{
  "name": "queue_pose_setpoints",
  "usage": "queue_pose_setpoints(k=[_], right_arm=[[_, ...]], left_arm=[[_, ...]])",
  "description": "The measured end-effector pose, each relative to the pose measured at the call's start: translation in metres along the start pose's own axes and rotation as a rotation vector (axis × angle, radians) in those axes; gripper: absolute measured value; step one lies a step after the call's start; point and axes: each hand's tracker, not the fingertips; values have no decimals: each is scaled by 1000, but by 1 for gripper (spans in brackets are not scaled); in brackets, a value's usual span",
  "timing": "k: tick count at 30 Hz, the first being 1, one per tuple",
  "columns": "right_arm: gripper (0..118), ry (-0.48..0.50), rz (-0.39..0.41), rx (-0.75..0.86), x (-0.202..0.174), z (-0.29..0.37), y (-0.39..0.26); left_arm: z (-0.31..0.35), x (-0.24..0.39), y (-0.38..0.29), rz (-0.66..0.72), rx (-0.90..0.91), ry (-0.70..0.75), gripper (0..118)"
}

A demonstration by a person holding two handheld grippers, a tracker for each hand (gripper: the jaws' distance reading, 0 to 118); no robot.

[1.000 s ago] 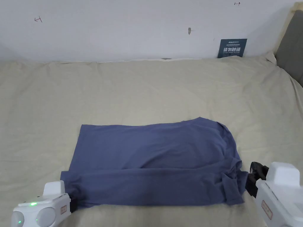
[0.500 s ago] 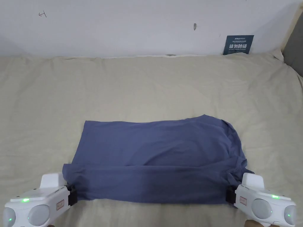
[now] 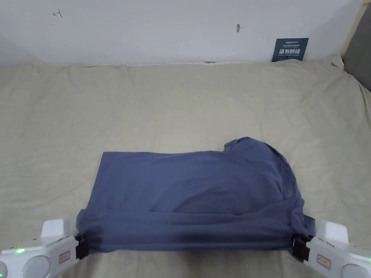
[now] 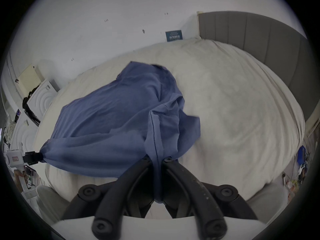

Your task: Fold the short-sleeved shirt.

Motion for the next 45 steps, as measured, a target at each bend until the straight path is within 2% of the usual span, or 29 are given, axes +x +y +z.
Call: queue_pose_setpoints(k=[5, 7, 9, 11, 12, 13, 14, 15, 16, 17, 23, 27, 29, 30, 31, 32, 33, 34, 35, 40, 45], right_arm=[[9, -20, -76, -125, 5, -25, -39], [9, -15, -99, -57, 4, -23, -41], [10, -33, -100, -79, 0, -19, -33], [14, -48, -76, -87, -5, -12, -25], [24, -66, -56, -77, -10, -5, -20], [47, -79, -42, -62, -15, 2, -14], [68, -87, -24, -21, -20, 13, -6], [87, -72, -12, 31, -26, 25, 3], [106, -65, -1, 82, -31, 36, 12], [111, -49, 20, 143, -39, 50, 21], [110, -5, 156, 515, -87, 125, 71], [108, -57, 221, 672, -109, 148, 78], [103, -82, 241, 712, -116, 150, 78], [94, -82, 246, 710, -118, 149, 77], [75, -75, 243, 704, -119, 149, 78], [51, -62, 238, 700, -119, 148, 79], [19, -51, 227, 695, -117, 143, 80], [2, -60, 212, 688, -117, 141, 80], [1, -51, 212, 688, -116, 138, 82], [1, -49, 217, 660, -114, 123, 91], [1, -52, 218, 626, -113, 101, 106]], left_arm=[[-17, -3, -28, 3, -99, 39, 9], [-20, -1, -30, 5, -73, 43, 9], [-18, 4, -24, 3, -81, 61, 12], [-15, 8, -22, -21, -80, 92, 37], [-12, 10, -20, -26, -80, 114, 55], [-7, 11, -17, -10, -74, 124, 81], [2, 12, -13, 21, -40, 107, 97], [10, 12, -8, 40, 16, 63, 107], [21, 16, -2, 54, 74, 37, 111], [34, 22, 6, 60, 135, 28, 110], [107, 70, 55, 14, 517, 14, 110], [131, 91, 76, 1, 669, -13, 110], [132, 100, 80, -25, 702, 0, 107], [132, 103, 80, -41, 723, 6, 98], [130, 105, 80, -54, 733, -4, 71], [127, 106, 81, -57, 727, -22, 32], [124, 108, 83, -61, 707, -21, 2], [121, 108, 85, -54, 698, -35, 1], [116, 108, 87, -52, 668, -72, 1], [88, 104, 105, -98, 606, -34, 1], [28, 76, 151, -97, 407, -71, 0]])
